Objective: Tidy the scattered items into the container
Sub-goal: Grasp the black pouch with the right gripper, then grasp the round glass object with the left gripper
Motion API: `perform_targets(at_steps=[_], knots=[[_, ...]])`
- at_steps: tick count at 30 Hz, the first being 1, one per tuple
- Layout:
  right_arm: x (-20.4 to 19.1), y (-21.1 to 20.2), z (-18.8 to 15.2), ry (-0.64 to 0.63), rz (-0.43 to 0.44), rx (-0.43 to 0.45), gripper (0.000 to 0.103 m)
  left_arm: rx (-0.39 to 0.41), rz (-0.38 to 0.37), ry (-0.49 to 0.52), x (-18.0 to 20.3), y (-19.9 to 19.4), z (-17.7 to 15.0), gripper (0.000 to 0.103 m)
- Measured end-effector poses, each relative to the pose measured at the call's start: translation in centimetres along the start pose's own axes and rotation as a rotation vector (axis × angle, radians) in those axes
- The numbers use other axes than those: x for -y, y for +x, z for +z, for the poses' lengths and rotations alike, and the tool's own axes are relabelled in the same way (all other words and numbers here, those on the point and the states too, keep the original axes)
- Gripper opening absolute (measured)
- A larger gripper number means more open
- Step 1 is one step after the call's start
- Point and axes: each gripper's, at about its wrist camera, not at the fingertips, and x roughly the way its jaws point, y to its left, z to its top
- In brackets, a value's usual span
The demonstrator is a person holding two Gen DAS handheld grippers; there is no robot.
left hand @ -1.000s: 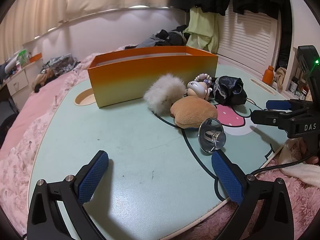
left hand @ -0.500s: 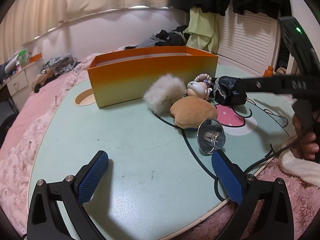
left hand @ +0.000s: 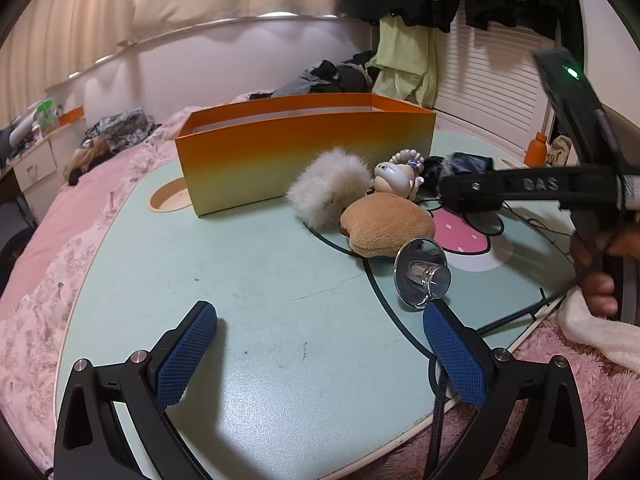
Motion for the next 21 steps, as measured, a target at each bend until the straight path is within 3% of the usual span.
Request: perform_targets(at_steps=[8,14,16,21], knots=[[-0.1,-4.4,-1.3,0.012,0.036,0.233,0.038,0.037,0.000,0.062,1.5,-0.8,0.3,0.102],[-1.0,-6.2,-1.7,-0.029,0.059,0.328,0.038,0.057,-0.093,0.107,2.9,-1.1,2.6,0.102],[-0.9,-6.0,-1.5,-0.025,0.068,0.322,0.038,0.040,-0.096,0.104,3.2,-0.4,3.6,0.098],[0.1,-5.7,-1.6,0.012,0.084,0.310,0.038,-0.025,-0.106,0.121,4.2,1.5,4.5,0.076]])
